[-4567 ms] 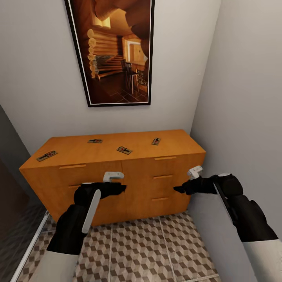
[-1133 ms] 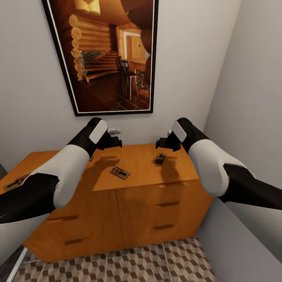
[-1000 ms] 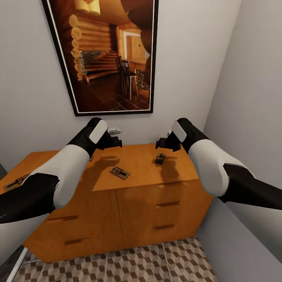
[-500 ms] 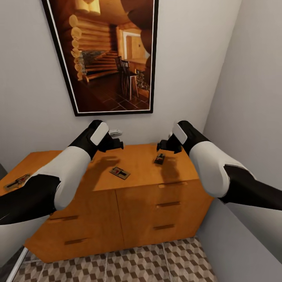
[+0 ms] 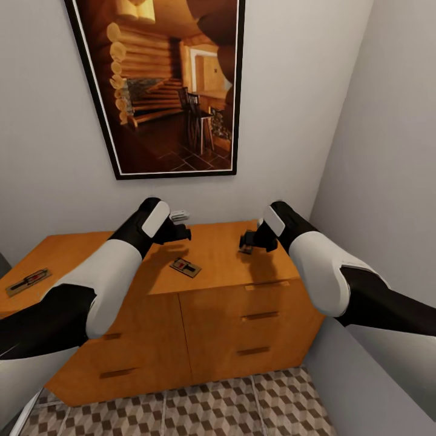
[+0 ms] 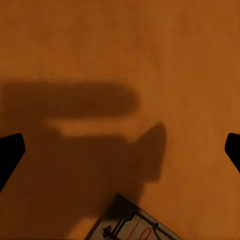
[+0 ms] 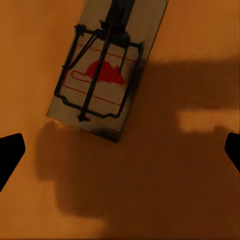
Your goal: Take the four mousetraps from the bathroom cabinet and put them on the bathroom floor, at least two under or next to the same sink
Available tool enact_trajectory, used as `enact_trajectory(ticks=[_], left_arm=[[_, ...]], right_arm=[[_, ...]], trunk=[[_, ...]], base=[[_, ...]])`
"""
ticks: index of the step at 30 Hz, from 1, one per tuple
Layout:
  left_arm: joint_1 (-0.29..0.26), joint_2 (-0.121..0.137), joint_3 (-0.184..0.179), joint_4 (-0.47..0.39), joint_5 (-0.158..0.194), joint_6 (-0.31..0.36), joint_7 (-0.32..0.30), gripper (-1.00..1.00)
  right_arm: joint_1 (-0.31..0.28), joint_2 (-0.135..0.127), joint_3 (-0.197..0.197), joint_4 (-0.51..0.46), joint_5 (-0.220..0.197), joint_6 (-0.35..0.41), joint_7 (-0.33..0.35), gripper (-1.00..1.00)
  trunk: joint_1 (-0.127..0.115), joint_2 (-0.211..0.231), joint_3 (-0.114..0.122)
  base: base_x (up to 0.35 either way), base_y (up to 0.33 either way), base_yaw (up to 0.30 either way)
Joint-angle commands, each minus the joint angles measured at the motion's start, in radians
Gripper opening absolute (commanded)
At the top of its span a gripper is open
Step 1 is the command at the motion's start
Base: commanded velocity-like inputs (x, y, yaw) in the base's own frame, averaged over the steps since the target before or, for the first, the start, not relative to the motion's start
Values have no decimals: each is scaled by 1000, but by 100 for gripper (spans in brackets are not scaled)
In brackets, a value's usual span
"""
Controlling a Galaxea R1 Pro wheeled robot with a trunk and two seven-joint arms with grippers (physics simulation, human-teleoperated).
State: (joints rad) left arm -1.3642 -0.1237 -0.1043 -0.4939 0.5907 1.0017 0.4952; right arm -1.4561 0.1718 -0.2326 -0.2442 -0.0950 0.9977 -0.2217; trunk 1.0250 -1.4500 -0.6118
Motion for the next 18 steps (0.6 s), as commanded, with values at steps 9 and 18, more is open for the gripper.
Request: enact_trajectory(ticks=[9,18], left_arm=[[3,1,0,-4,-1,-15,0,100],[3,1,-1,-8,-2,-17,-1,100]], right_arm=[[29,3,4,-1,42,2,-3,100],[31,3,4,-1,82,2,-4,100]], trunk=[[0,0,0],[0,0,0]], base=[[0,135,0],[0,263,0]])
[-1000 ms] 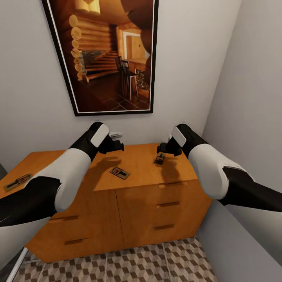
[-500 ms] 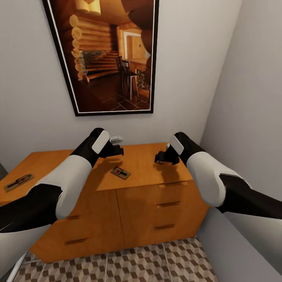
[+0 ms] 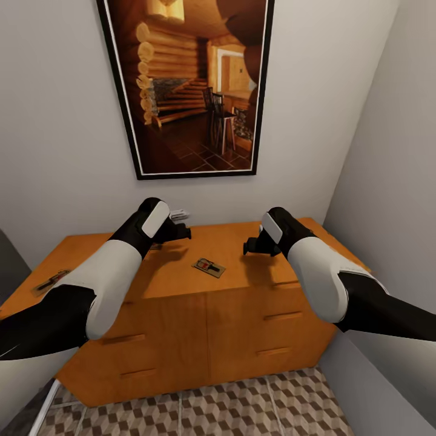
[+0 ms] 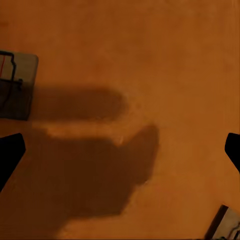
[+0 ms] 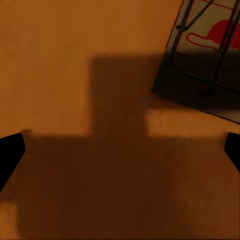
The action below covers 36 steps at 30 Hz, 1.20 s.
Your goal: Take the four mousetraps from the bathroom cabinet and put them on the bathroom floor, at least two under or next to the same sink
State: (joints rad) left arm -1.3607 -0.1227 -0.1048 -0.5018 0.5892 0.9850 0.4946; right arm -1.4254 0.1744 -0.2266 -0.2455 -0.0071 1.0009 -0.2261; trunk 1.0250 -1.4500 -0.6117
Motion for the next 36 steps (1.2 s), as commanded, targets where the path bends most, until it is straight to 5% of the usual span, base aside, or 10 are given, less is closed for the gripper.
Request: enact_trajectory(ticks=[1,22,29,36], left_arm=[[0,0,0,-1,0,0,0,100],[0,-2,-2,-4,0,0,-1,100],[0,-3,-3,-2,0,0,-1,100],[1,-3,-3,-1,0,-1,-1,100]], right_arm=[[0,0,-2,0,-6,-1,0,100],[0,-6,-7,-54,-85,-15,-34,100],[0,-4,-8,-102,-86,-37,-182,100],[0,-4,-8,-117,-89,-52,-235,100]], trunk=[[0,0,0],[0,0,0],[0,0,0],[0,0,0]], base=[[0,275,0],[0,54,0],[0,0,0],[1,0,0]])
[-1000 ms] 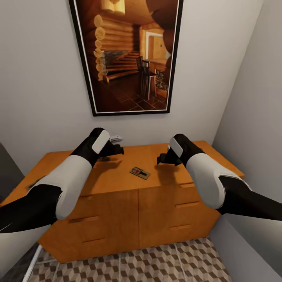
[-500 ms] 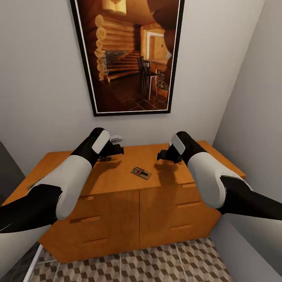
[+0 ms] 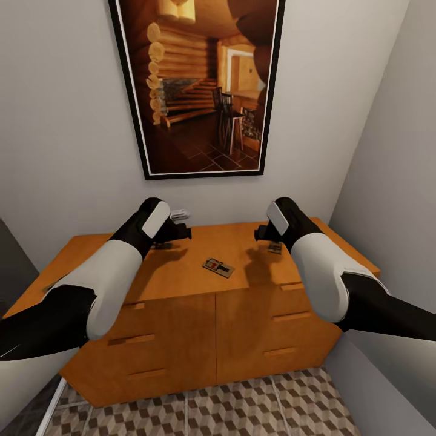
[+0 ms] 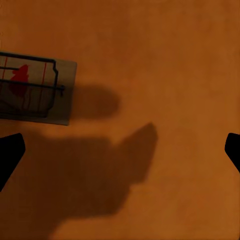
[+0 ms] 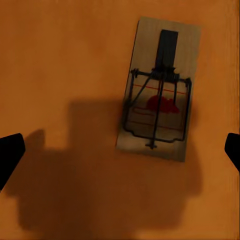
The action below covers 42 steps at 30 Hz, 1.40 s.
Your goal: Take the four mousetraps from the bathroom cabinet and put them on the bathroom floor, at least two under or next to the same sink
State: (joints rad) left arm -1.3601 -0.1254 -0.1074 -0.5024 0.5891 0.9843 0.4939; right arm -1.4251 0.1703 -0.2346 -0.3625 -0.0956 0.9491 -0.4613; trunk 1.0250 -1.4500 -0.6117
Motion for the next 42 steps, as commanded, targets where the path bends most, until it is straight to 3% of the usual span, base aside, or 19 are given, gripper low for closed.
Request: enact_trajectory(ticks=[1,14,42], left_arm=[[0,0,0,1,0,0,0,100],[1,1,0,5,0,-1,0,100],[2,-1,1,9,1,-15,-8,100]], right_arm=[[0,-1,0,-1,0,-1,-3,100],[0,-4,-1,-5,-1,0,-12,100],[3,-4,-3,5,-3,-7,-10,100]], trunk=[[0,0,0],[0,0,0],[0,0,0]], base=[[24,0,0],[168,-44,0],[57,-4,0]])
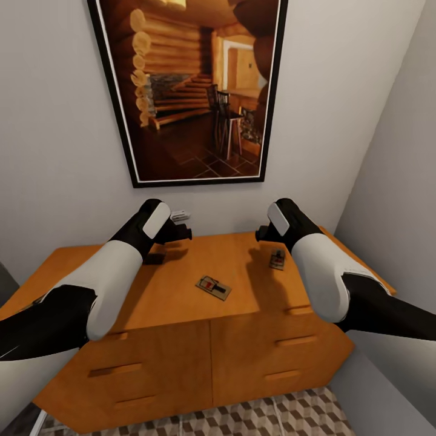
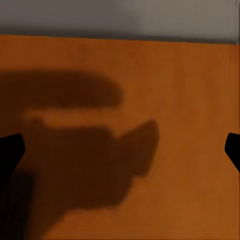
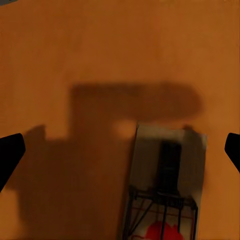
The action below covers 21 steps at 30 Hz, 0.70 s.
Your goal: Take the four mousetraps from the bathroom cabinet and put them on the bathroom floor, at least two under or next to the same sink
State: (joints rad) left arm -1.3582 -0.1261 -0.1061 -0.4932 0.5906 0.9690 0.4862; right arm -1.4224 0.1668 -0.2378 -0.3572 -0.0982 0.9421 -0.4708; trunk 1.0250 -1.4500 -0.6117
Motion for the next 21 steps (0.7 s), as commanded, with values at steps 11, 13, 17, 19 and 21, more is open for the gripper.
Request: enact_trajectory(ticks=[11,13,17,19,21], left_arm=[[2,0,0,2,-1,-7,-38,100],[2,0,0,3,-1,-7,-44,100],[2,-1,0,3,-1,-7,-53,100],[2,-2,-1,4,-1,-7,-57,100],[2,-1,0,4,-1,-7,-62,100]], right_arm=[[10,-1,0,1,1,-2,0,100],[10,-1,-1,2,1,-2,0,100],[17,-2,-1,3,0,-8,0,100],[24,-2,-1,3,0,-14,0,100],[30,-3,-1,3,0,-22,0,100]], trunk=[[0,0,0],[0,0,0],[0,0,0],[0,0,0],[0,0,0]], base=[[21,-3,0],[4,-67,0],[2,-156,0],[1,-147,0],[1,-94,0]])
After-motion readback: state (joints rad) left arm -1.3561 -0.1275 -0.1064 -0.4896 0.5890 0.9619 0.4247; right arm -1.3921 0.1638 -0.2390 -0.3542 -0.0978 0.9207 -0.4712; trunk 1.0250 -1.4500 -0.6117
